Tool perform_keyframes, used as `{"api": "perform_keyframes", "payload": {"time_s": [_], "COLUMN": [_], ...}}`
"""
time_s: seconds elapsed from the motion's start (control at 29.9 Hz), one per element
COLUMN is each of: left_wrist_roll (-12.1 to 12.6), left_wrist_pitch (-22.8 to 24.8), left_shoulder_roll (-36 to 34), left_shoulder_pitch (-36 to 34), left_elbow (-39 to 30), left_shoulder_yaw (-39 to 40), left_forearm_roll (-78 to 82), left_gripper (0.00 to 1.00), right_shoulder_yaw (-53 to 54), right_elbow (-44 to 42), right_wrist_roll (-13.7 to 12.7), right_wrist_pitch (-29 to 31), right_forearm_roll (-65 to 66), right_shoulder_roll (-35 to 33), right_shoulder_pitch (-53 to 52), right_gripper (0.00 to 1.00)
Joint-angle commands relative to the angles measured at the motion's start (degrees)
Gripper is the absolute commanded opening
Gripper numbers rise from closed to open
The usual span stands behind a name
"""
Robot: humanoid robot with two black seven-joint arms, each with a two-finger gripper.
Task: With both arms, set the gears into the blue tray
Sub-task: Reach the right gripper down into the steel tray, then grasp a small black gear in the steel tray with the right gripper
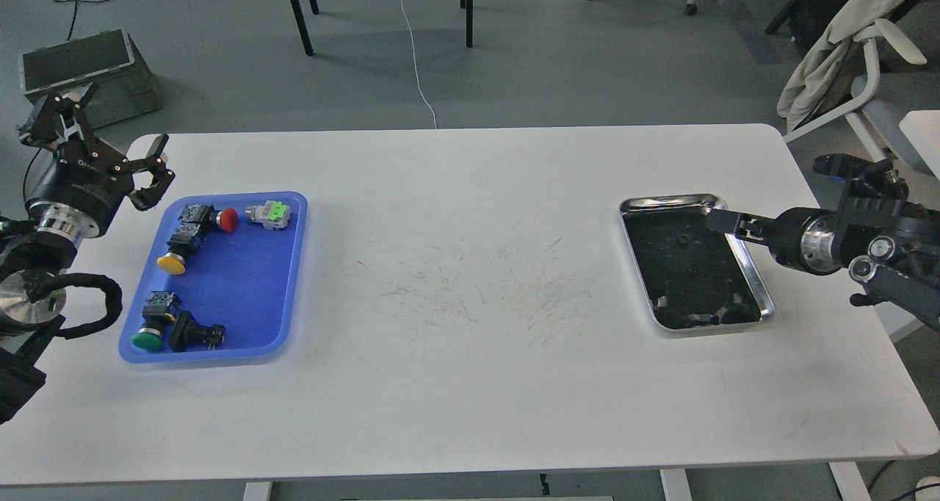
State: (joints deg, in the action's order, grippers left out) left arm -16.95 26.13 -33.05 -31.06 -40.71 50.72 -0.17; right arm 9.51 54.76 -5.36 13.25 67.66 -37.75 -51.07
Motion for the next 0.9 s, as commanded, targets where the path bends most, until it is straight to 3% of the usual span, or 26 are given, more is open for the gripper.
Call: {"api": "perform_keyframes", "payload": {"time_s": [0.0, 0.4, 0.87], "left_wrist_roll": [0.0, 0.0, 0.0], "left_wrist_pitch": [0.1, 0.2, 0.4], "left_shoulder_roll": [0.0, -0.1, -0.1], "left_shoulder_pitch": [-0.1, 0.1, 0.1], "left_elbow": [0.0, 0.0, 0.0], "left_shoulder_yaw": [0.0, 0.0, 0.0], "left_forearm_roll": [0.0, 0.5, 0.5], "left_gripper": [0.99, 0.99, 0.99], "right_shoulder_yaw": [-1.5, -9.2, -12.3], "right_elbow": [-2.7, -9.2, -15.5], "right_wrist_roll": [0.0, -0.1, -1.1], "right_wrist_pitch": [-0.5, -1.3, -1.9], "right_forearm_roll": [0.0, 1.0, 1.1], "right_shoulder_roll": [2.9, 9.5, 12.9], "right_shoulder_pitch": [-0.3, -3.7, -4.8], "right_gripper": [0.98, 0.93, 0.68]}}
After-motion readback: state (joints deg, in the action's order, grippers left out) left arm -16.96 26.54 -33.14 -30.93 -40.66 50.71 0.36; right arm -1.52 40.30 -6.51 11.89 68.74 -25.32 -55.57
